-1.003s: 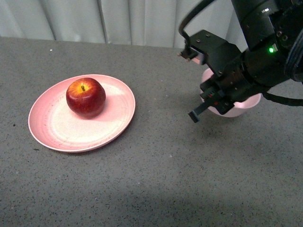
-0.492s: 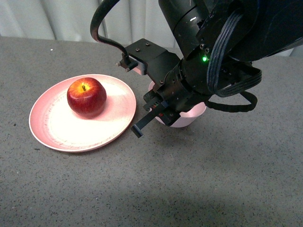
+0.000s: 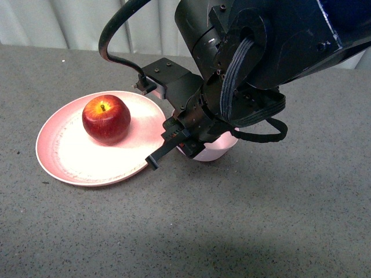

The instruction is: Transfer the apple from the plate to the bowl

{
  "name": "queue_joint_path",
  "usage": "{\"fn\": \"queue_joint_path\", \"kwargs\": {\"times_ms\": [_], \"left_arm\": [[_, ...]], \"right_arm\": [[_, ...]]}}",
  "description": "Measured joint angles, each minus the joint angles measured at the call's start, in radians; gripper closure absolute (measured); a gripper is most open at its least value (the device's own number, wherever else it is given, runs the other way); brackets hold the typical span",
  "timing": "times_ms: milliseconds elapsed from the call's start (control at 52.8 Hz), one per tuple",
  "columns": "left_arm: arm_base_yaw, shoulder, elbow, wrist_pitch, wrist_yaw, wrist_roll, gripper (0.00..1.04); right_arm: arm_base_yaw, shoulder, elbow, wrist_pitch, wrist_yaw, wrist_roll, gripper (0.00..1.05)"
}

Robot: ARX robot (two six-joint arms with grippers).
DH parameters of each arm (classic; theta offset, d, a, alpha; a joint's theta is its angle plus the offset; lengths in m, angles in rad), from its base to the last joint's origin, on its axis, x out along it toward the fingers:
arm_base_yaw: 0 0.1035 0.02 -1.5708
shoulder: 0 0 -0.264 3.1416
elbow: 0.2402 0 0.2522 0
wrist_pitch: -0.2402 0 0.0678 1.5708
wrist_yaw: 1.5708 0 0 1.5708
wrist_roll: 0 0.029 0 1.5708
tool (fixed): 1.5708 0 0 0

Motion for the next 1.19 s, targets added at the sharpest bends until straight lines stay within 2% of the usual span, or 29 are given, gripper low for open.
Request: {"fn": "queue_joint_path", "kwargs": {"times_ms": [57,114,208,322,700,833,927,1098,1117,1174,1192], "left_arm": [[0.000,0.000,0.000,0.000,0.000,0.000,0.07],[0.000,0.000,0.000,0.000,0.000,0.000,0.07],[0.000,0.000,0.000,0.000,0.000,0.000,0.07],[0.000,0.000,0.000,0.000,0.000,0.000,0.07],[0.000,0.000,0.000,0.000,0.000,0.000,0.07],[0.000,0.000,0.000,0.000,0.000,0.000,0.07],[0.000,0.000,0.000,0.000,0.000,0.000,0.07],[0.000,0.000,0.000,0.000,0.000,0.000,0.07],[0.000,0.000,0.000,0.000,0.000,0.000,0.07],[0.000,0.000,0.000,0.000,0.000,0.000,0.07],[0.000,0.000,0.000,0.000,0.001,0.000,0.07]], "right_arm": [[0.000,0.007,0.003,0.002,0.001,0.003,1.04],[0.000,0.009,0.003,0.006,0.003,0.008,0.97],[-0.004,0.009,0.003,0.027,0.004,0.020,0.83],[-0.013,0.004,-0.013,0.088,0.018,0.053,0.60],[-0.076,-0.153,-0.200,0.320,0.168,0.160,0.09],[-0.116,-0.218,-0.274,0.356,0.196,0.177,0.10],[-0.149,-0.264,-0.366,0.440,0.209,0.169,0.09],[-0.206,-0.369,-0.512,0.543,0.182,0.163,0.09],[-0.207,-0.370,-0.529,0.584,0.211,0.171,0.11],[-0.211,-0.346,-0.616,0.897,0.382,0.204,0.21],[-0.212,-0.341,-0.632,0.948,0.407,0.207,0.23]]}}
